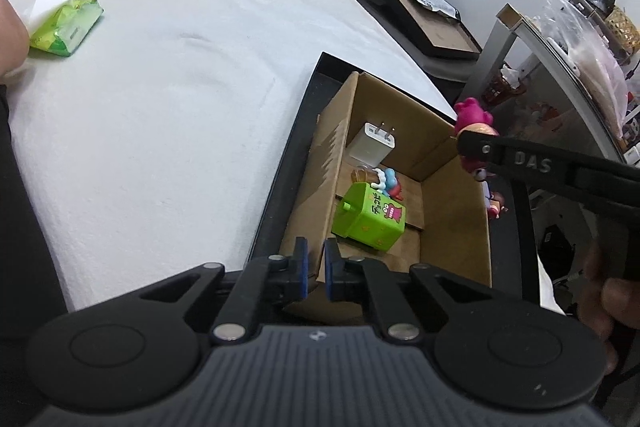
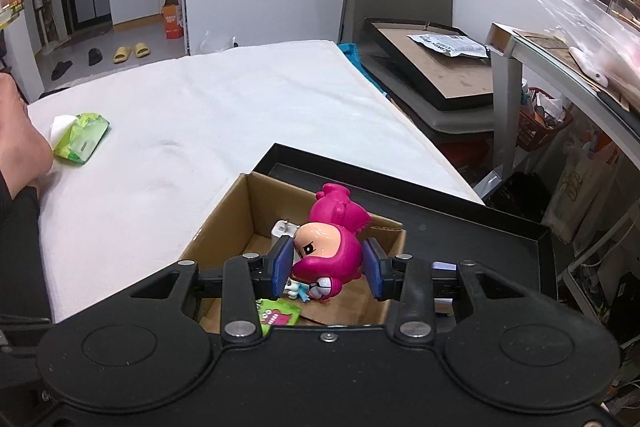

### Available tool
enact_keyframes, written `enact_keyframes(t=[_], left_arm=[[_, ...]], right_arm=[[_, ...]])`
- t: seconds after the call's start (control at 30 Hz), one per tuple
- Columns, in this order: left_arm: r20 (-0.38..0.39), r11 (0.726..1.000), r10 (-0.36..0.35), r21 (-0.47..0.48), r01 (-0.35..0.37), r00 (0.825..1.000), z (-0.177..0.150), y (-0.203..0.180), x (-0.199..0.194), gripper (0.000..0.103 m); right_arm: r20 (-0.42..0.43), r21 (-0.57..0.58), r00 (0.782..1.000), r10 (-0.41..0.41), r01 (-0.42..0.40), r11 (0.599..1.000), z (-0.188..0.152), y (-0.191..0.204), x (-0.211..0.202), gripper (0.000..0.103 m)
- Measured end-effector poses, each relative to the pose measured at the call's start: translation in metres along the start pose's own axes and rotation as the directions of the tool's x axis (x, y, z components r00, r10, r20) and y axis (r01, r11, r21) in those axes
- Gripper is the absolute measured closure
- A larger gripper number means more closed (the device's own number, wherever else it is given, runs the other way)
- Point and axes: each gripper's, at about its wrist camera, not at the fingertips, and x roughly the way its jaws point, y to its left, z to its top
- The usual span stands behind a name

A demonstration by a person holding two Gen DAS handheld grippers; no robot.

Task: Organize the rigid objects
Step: 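Carry the pink figurine into the box and open the right tool, then move the right tool to the brown-haired doll figurine and grasp it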

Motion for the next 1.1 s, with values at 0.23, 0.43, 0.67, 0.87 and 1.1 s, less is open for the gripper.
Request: enact_keyframes(t=[0.23,0.43,0.67,0.87,1.1], left_arm=[[-0.011,1.0,-0.018,-0.002,0.018,1.0,0.0,0.004,-0.002,0.096],[-0.016,1.0,-0.009,0.002,0.009,1.0,0.004,0.005,-0.002,0.095],[0.014,0.998,0.04,0.048,-0.04,0.999,0.001,-0.003,-0.008,0.092],[0.013,0.995,0.077,0.067,-0.078,0.997,0.003,-0.009,-0.006,0.092],[0.016,0.985,0.137,0.103,-0.138,0.99,0.004,-0.018,0.0,0.087]], right_arm=[[-0.031,-0.017,0.999,-0.024,0.024,1.0,-0.003,0.011,0.01,0.065],[-0.033,-0.017,0.994,-0.103,0.103,0.995,-0.005,0.01,0.014,0.039],[-0.003,0.021,0.994,-0.108,0.108,0.994,-0.015,-0.005,-0.003,0.039],[0.002,0.073,0.993,-0.118,0.117,0.99,-0.029,-0.033,-0.009,0.039],[-0.023,0.134,0.992,-0.124,0.126,0.983,-0.047,-0.065,-0.001,0.039]])
